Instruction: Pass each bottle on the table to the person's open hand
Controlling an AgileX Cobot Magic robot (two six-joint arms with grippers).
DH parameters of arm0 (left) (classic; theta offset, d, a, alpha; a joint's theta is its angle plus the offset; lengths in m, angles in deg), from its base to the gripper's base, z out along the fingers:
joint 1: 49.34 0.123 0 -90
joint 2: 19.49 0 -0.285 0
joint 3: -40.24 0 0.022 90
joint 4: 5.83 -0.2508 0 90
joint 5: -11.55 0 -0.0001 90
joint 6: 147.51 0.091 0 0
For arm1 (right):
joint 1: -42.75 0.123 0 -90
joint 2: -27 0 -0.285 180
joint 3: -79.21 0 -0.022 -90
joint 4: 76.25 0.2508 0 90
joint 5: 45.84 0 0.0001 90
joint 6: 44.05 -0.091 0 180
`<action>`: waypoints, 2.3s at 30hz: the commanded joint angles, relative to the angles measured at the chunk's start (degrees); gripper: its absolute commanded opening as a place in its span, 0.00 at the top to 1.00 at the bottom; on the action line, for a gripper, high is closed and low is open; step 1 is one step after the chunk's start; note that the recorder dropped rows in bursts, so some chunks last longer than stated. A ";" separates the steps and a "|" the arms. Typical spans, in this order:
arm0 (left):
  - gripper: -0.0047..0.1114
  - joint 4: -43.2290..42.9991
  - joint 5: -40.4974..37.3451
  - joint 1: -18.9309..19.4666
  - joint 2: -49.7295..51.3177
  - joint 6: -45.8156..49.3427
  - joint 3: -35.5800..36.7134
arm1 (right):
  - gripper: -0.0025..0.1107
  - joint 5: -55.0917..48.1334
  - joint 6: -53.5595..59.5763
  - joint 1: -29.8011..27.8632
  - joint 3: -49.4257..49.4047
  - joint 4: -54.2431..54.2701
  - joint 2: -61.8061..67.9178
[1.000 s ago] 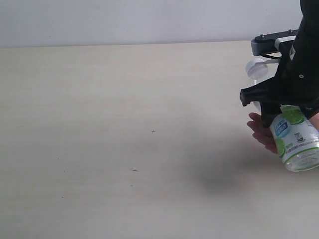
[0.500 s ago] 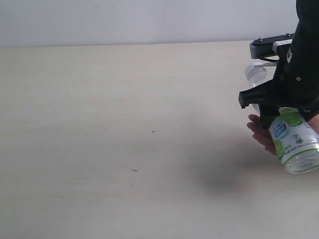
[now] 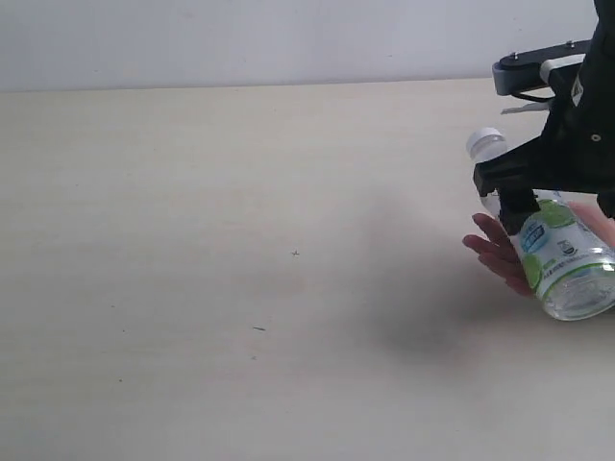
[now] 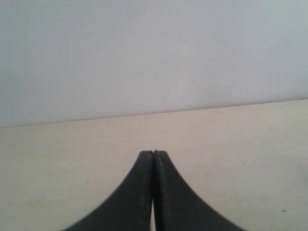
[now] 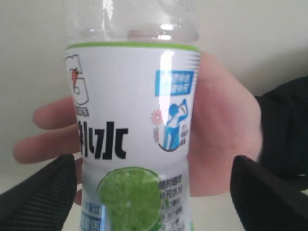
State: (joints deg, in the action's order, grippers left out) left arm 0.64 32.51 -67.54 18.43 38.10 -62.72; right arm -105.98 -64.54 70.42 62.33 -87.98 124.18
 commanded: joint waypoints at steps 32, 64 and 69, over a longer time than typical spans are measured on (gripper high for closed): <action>0.95 0.42 -0.05 0.22 -0.13 0.09 0.17 | 0.98 43.34 53.43 1.70 -15.76 54.41 -29.33; 0.95 0.42 -0.05 0.22 -0.13 0.09 0.17 | 0.98 74.28 44.60 1.70 -43.73 39.01 -53.06; 0.95 0.42 -0.05 0.22 -0.13 0.09 0.17 | 0.98 85.72 17.27 1.70 -49.59 8.10 -55.49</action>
State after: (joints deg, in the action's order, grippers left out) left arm 0.64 32.51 -67.54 18.43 38.10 -62.72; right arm -27.50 -33.13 72.05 15.46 -62.03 70.15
